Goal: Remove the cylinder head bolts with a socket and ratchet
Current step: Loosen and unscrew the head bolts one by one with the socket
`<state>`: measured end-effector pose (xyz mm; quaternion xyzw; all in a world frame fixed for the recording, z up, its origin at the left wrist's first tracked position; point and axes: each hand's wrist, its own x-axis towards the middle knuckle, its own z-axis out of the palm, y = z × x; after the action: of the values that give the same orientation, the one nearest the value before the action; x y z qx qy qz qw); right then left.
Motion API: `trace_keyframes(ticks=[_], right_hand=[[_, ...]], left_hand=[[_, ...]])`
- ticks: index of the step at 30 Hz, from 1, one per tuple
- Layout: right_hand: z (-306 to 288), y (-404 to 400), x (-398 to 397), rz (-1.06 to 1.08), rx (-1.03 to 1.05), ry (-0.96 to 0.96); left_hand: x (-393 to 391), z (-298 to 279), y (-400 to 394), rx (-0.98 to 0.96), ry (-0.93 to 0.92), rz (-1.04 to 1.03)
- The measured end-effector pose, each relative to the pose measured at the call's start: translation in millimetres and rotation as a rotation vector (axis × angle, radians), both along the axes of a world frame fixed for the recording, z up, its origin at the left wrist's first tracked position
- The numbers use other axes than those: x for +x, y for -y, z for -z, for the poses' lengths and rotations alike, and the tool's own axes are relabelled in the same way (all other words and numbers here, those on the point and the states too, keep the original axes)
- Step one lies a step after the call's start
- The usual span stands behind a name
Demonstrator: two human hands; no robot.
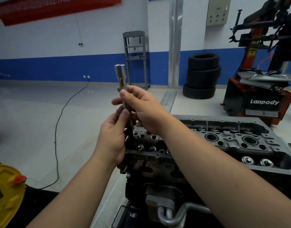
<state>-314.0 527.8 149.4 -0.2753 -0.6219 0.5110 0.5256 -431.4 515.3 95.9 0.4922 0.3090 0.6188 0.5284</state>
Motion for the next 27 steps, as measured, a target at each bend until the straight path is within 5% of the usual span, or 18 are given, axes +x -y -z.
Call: trace_keyframes(ticks=[27], right_hand=[[-2.4,3.2,-1.3,-0.008,-0.026,-0.070]], left_hand=[[-0.5,0.9,-0.6,0.013,0.048,0.014]])
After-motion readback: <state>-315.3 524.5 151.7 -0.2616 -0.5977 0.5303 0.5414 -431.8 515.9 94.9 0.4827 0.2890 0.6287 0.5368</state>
